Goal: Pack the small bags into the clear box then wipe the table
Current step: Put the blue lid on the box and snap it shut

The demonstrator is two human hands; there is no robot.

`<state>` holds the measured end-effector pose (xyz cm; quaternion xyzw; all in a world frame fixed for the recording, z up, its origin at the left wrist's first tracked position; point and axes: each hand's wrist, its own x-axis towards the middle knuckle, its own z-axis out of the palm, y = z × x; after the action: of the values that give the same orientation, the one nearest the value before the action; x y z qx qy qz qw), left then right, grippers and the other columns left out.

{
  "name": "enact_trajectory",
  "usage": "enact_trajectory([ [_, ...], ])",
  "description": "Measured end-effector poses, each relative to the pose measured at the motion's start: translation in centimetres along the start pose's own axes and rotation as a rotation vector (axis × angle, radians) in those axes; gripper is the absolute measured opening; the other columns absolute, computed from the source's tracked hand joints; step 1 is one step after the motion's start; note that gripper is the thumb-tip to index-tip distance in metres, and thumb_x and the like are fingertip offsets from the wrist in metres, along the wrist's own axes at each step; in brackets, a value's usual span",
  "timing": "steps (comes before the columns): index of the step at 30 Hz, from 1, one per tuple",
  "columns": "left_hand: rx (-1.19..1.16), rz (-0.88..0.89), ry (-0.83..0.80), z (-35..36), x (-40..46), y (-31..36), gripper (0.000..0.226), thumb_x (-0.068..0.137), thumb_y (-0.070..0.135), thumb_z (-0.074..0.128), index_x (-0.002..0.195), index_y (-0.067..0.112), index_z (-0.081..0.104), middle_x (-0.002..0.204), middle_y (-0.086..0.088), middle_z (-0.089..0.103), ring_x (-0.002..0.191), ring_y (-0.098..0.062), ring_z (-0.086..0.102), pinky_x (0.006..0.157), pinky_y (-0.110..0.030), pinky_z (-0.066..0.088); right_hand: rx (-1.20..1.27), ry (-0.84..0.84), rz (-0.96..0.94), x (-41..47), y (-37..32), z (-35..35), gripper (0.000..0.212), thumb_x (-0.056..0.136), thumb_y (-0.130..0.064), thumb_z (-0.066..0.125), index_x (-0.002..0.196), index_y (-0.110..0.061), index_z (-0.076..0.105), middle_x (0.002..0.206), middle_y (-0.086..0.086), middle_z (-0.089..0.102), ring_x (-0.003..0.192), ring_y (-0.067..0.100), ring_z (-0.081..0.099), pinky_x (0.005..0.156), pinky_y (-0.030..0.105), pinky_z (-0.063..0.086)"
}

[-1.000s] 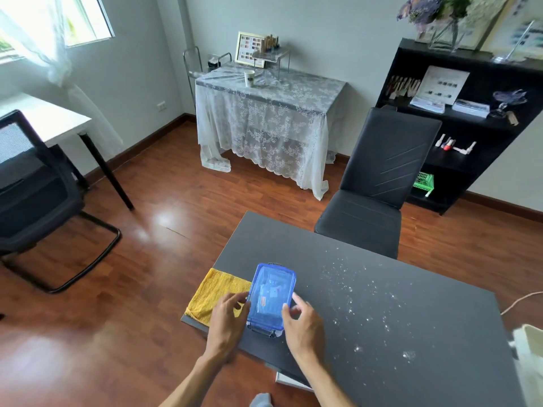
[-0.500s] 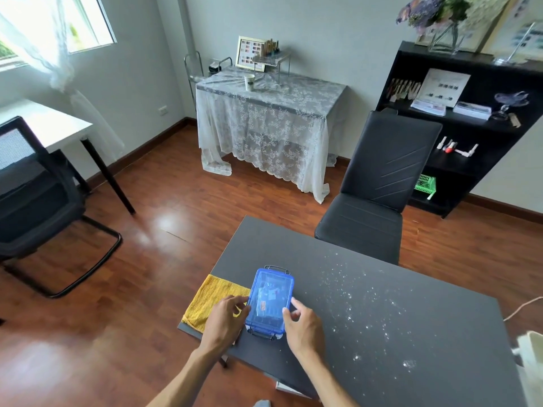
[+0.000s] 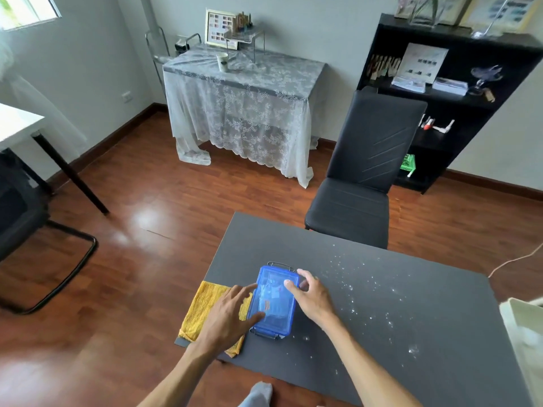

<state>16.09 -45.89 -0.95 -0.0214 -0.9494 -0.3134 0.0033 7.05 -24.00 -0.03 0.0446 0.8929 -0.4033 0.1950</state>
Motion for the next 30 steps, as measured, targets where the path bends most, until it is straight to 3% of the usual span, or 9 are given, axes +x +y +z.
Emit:
enact_trajectory([
  [5, 0.001, 0.052, -0.047, -0.6, 1.2, -0.9, 0.071, 0.078, 0.076, 0.055, 0.134, 0.032, 0.050, 0.103, 0.023, 0.051, 0.085, 0.006, 0.045, 0.076, -0.017, 0.042, -0.046, -0.061, 0.026, 2.1, -1.0, 0.5, 0.066, 0.086, -0.058, 0.068, 0.143, -0.031, 0.051, 0.128, 0.004, 0.056, 0.119, 0.019, 0.057, 0.096, 0.030, 0.042],
  [12, 0.035, 0.104, -0.020, -0.7, 2.1, -0.8, 0.072, 0.077, 0.080, 0.054, 0.125, 0.028, 0.056, 0.103, 0.019, 0.058, 0.081, 0.005, 0.045, 0.071, -0.015, 0.041, -0.124, 0.051, -0.086, 2.0, -1.3, 1.2, 0.045, 0.090, -0.053, 0.065, 0.132, -0.039, 0.057, 0.113, -0.007, 0.051, 0.108, 0.018, 0.060, 0.086, 0.026, 0.043],
  [18, 0.063, 0.088, -0.039, -0.4, 2.3, -0.9, 0.072, 0.077, 0.085, 0.047, 0.127, 0.034, 0.051, 0.103, 0.020, 0.063, 0.077, 0.003, 0.051, 0.068, -0.018, 0.045, -0.264, 0.058, -0.131, 1.5, -1.1, 0.8, 0.044, 0.096, -0.057, 0.055, 0.137, -0.043, 0.048, 0.115, -0.009, 0.047, 0.098, 0.014, 0.061, 0.074, 0.028, 0.047],
  [30, 0.028, 0.045, -0.031, 0.6, 2.1, -1.6, 0.067, 0.079, 0.084, 0.045, 0.128, 0.038, 0.045, 0.092, 0.017, 0.057, 0.079, 0.000, 0.054, 0.069, -0.023, 0.050, -0.409, 0.150, -0.228, 1.7, -1.3, 0.9, 0.038, 0.096, -0.054, 0.057, 0.128, -0.033, 0.056, 0.124, -0.007, 0.044, 0.080, 0.014, 0.063, 0.059, 0.024, 0.052],
])
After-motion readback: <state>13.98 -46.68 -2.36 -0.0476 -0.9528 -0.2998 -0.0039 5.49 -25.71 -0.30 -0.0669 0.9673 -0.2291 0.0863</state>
